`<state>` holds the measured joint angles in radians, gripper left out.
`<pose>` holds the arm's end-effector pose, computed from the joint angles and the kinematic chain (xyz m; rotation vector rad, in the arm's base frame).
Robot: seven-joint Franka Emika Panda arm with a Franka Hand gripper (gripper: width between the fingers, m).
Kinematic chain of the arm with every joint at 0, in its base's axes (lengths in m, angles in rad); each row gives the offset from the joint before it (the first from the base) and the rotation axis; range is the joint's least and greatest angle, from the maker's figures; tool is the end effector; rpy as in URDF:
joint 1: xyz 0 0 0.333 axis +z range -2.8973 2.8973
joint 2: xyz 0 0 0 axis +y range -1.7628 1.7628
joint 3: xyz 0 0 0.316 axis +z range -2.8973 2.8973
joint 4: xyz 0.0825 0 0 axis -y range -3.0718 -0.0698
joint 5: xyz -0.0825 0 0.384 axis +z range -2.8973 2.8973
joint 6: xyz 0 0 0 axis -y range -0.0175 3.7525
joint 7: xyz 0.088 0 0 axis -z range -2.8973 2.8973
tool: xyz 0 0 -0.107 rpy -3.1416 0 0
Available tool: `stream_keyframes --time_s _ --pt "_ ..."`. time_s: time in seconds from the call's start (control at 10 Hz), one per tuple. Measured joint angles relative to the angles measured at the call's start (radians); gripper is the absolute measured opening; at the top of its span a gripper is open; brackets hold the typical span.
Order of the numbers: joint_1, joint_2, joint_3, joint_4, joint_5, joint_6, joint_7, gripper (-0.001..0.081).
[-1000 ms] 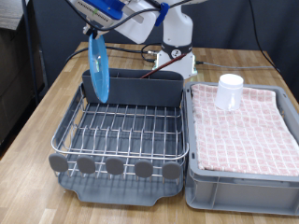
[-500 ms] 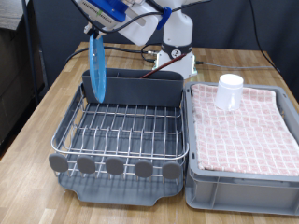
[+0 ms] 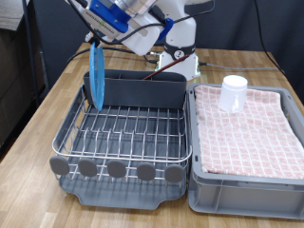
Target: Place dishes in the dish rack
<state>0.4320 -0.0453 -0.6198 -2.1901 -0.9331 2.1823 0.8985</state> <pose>0.5208 -0.1313 0.4168 2.3497 -0.6468 0.3676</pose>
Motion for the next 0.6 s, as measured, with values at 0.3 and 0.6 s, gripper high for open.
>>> stream_keyframes --time_s 0.3,0.6 --pt "-0.005 0.031 -0.024 -0.016 -0.011 0.062 0.019 0.0025" --pt "-0.008 0.063 -0.048 -0.026 -0.015 0.118 0.032 0.0025"
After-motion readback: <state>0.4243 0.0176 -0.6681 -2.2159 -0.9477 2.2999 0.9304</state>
